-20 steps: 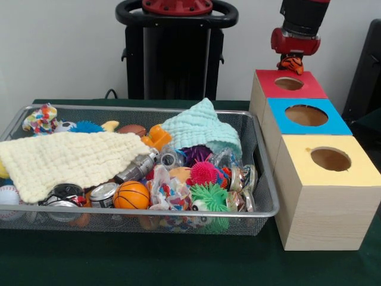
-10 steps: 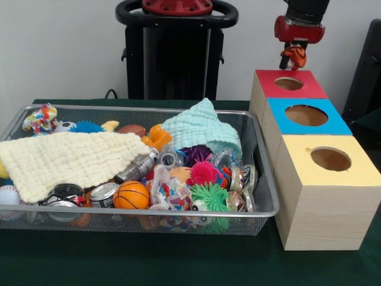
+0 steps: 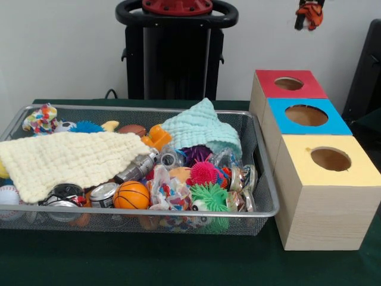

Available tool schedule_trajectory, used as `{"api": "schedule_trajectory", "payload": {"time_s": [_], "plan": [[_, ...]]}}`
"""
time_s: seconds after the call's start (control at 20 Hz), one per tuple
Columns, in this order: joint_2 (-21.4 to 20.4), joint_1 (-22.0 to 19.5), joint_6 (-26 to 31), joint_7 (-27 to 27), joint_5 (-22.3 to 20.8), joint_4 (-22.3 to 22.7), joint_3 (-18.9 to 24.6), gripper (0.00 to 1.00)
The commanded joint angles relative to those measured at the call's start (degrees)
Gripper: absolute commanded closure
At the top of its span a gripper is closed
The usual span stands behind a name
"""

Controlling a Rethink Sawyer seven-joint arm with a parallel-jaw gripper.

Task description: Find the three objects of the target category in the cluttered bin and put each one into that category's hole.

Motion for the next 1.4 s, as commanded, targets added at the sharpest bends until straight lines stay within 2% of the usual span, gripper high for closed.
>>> {"api": "schedule_trajectory", "payload": {"time_s": [0.05,0.3,0.55,0.8,1.0,1.15,1.4], "plan": [[-9.3,-5.5,7.8,-3.0,2.8,1.5,5.0,1.0],[-4.9,-10.7,1.4,-4.7,-0.9,0.5,6.7,1.0],[0.1,-13.9,-5.2,-4.0,-5.5,0.3,8.5,1.0],[6.8,-12.4,-8.8,1.1,-10.5,-3.6,6.8,1.0],[13.1,-11.2,-12.3,4.2,-11.6,-7.3,6.2,1.0],[14.9,-10.2,-12.2,5.3,-11.7,-9.1,5.7,1.0],[15.6,-8.9,-7.4,5.6,-10.0,-13.6,5.8,1.0]]}}
